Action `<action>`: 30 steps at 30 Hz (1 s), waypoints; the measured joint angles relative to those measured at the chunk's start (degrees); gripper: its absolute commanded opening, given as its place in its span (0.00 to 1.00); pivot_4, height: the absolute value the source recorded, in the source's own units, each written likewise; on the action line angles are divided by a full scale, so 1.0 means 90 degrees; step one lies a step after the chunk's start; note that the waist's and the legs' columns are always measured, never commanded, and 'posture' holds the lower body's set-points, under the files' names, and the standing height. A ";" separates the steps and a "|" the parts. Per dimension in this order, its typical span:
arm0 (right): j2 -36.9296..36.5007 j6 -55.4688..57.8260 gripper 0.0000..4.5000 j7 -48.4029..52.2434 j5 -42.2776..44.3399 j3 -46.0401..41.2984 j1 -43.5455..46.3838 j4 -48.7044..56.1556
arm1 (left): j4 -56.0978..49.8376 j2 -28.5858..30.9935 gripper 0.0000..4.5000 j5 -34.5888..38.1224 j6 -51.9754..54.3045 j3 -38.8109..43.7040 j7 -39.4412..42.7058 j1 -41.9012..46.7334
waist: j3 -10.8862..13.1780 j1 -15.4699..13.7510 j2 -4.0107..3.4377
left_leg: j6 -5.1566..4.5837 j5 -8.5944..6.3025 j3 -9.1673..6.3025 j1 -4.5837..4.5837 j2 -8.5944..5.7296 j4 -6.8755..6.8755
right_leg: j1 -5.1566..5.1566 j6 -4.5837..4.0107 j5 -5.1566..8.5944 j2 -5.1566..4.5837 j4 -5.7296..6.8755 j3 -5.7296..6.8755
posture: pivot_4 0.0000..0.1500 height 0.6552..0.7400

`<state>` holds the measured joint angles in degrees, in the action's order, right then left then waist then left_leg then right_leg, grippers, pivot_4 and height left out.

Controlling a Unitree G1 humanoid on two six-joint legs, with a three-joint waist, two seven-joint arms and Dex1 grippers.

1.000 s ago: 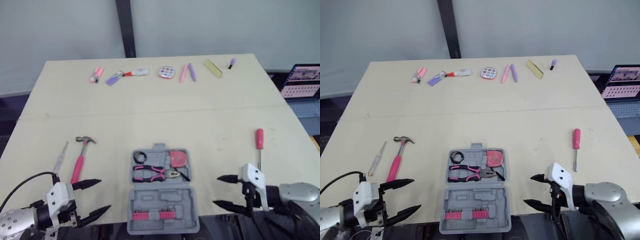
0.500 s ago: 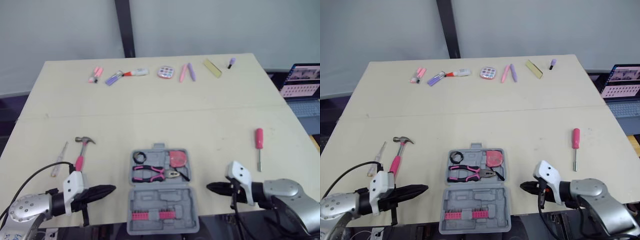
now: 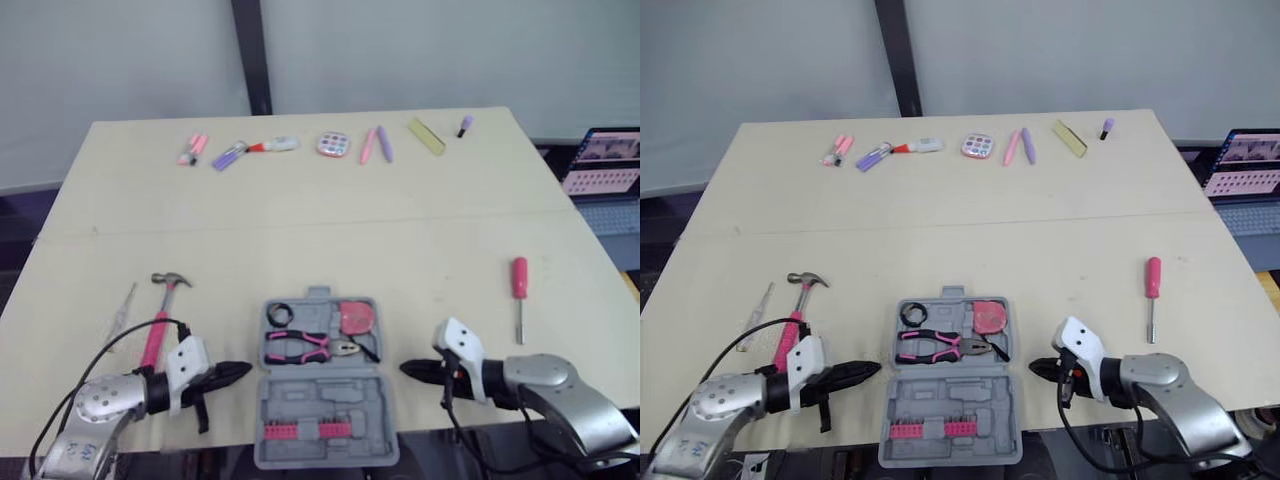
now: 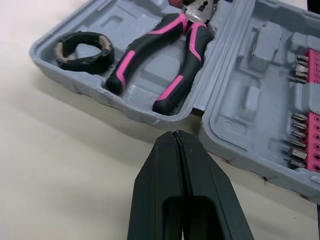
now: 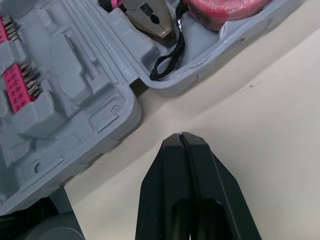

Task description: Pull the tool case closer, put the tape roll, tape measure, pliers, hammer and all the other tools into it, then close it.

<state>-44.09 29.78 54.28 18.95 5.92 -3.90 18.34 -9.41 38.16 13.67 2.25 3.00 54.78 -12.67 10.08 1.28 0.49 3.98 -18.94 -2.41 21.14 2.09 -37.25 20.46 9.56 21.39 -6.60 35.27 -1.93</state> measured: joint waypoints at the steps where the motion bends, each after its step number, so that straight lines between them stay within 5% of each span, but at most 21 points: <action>1: 0.0013 -0.0033 0.00 0.0000 -0.0010 0.0033 0.0025 -0.0042 | 0.0094 -0.0008 0.00 -0.0038 -0.0053 -0.0041 -0.0010 0.0043 | -0.0001 0.0000 -0.0001 | 0.0000 0.0000 0.0000 -0.0001 0.0000 -0.0001 | 0.0000 0.0000 0.0000 0.0000 0.0002 0.0000 | 1.00 1.00; 30: 0.0732 -0.0109 0.00 -0.0071 -0.0340 0.0629 0.0519 -0.0321 | 0.1141 -0.0389 0.00 -0.0550 -0.0727 -0.0767 -0.0131 0.0738 | -0.0005 -0.0133 -0.0008 | 0.0002 0.0001 0.0002 -0.0001 -0.0003 -0.0025 | 0.0008 -0.0001 0.0001 -0.0001 0.0035 0.0001 | 1.00 1.00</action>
<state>-37.51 28.80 53.64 15.88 11.58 0.77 15.45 0.86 34.66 8.72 -4.30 -3.90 53.60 -6.03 10.04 0.09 0.42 3.99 -18.93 -2.40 21.13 2.06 -37.47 20.53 9.55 21.40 -6.61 35.58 -1.92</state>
